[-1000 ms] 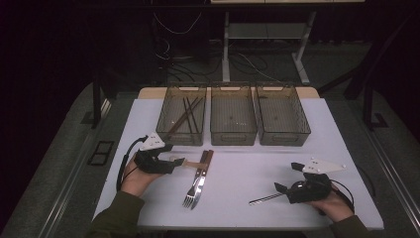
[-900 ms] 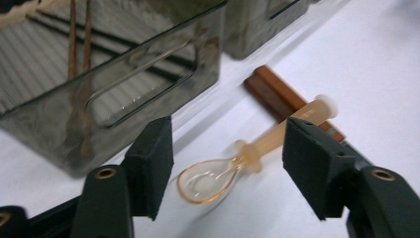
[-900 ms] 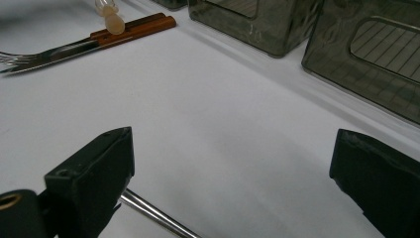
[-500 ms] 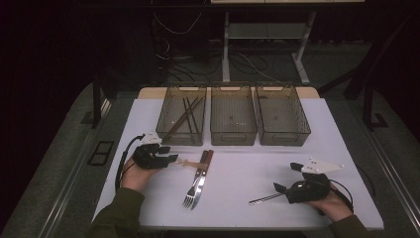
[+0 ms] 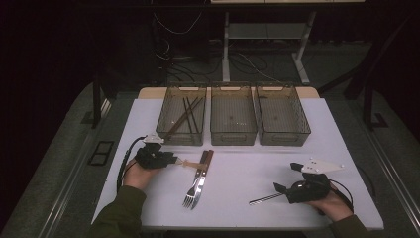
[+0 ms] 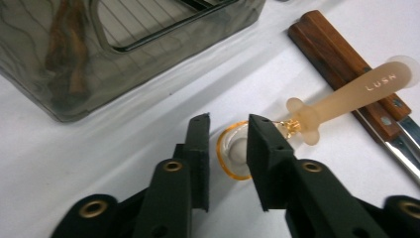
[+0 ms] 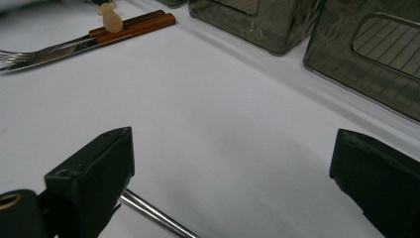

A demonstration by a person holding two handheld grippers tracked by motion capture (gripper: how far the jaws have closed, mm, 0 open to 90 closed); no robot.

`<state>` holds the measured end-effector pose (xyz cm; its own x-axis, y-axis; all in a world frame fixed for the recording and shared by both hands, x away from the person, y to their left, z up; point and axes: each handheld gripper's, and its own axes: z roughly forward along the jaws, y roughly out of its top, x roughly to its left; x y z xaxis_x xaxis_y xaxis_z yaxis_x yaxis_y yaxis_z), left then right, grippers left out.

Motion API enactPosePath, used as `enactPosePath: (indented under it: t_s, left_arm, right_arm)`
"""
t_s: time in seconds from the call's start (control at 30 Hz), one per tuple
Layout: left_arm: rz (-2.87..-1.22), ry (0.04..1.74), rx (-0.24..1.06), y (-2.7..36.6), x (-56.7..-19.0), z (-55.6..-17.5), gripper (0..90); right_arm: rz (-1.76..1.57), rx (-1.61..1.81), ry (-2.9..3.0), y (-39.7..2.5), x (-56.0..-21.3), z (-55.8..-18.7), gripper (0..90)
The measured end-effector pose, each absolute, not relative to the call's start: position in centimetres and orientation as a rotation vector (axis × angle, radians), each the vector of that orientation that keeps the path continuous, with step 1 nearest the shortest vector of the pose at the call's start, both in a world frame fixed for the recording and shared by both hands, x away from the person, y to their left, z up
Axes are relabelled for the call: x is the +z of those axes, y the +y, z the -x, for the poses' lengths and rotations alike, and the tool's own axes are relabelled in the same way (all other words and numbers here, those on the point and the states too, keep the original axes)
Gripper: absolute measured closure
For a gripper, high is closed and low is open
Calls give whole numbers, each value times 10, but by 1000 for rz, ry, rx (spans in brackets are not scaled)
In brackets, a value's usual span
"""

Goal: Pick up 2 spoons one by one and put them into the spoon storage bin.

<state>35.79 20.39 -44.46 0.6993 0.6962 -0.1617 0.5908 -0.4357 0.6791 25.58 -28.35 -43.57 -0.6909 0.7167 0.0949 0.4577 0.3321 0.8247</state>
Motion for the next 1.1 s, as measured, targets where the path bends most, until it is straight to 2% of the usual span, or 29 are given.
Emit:
enactPosePath:
  t_s: [0.27,0.73,1.1]
  left_arm:
    - [-2173,953,169,205,-443,-356,803]
    - [-2129,930,110,207,-437,-354,853]
    - [-2083,924,112,207,-430,-352,859]
  right_arm:
    - [-1049,1292,2314,-283,-435,-255,37]
    - [-1049,1291,2315,-283,-435,-256,37]
    - [-1048,1291,2314,-284,-435,-256,37]
